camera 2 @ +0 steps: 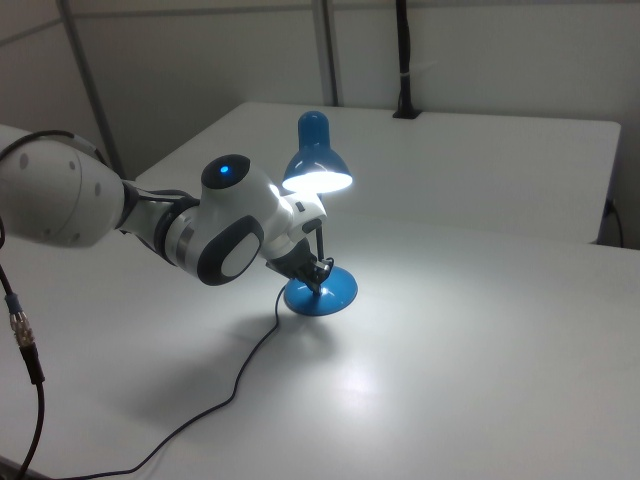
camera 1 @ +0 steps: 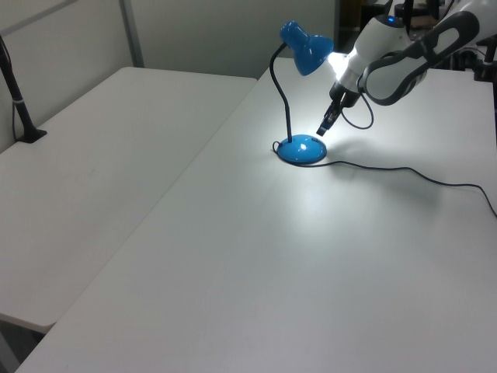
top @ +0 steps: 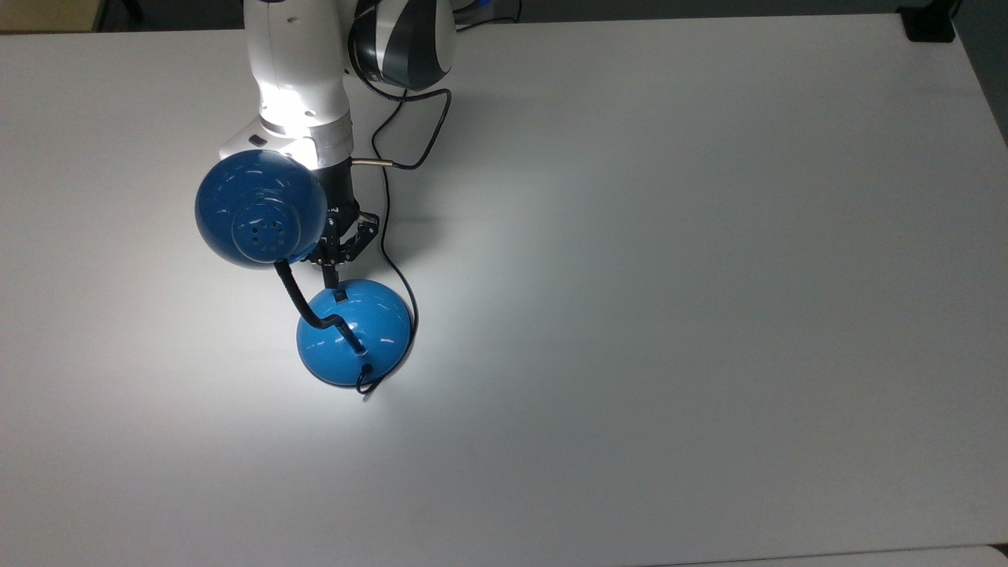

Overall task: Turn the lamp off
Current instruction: 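Press the switch on the blue lamp base with the gripper fingertips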

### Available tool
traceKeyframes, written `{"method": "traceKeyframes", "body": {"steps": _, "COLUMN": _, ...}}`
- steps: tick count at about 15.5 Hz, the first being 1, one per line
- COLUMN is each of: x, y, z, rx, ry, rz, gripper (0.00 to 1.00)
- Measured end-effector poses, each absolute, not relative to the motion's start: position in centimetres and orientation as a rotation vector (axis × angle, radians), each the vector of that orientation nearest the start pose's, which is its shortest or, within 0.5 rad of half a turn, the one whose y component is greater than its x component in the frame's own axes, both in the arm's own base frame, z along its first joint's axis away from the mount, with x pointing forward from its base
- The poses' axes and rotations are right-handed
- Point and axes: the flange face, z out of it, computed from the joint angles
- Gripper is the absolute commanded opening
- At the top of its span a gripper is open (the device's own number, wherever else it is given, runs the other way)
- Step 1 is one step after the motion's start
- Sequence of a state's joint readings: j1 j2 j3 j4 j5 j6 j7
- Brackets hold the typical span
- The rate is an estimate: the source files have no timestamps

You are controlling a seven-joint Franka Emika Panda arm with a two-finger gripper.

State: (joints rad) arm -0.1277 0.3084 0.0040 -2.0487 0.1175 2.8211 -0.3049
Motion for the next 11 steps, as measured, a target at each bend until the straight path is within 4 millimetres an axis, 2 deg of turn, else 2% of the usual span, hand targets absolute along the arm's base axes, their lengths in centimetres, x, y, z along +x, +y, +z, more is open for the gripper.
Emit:
{"method": "traceKeyframes", "body": {"steps": 5, "x": 63.1, "y": -8.2, "z": 32.7, "rx": -3.086, "ry": -0.116, "rz": -0.716, "gripper": 0.0}}
{"method": "traceKeyframes", "body": {"steps": 11, "x": 63.2, "y": -8.2, "z": 32.4, "rx": -3.086, "ry": -0.116, "rz": -0.709, "gripper": 0.0}}
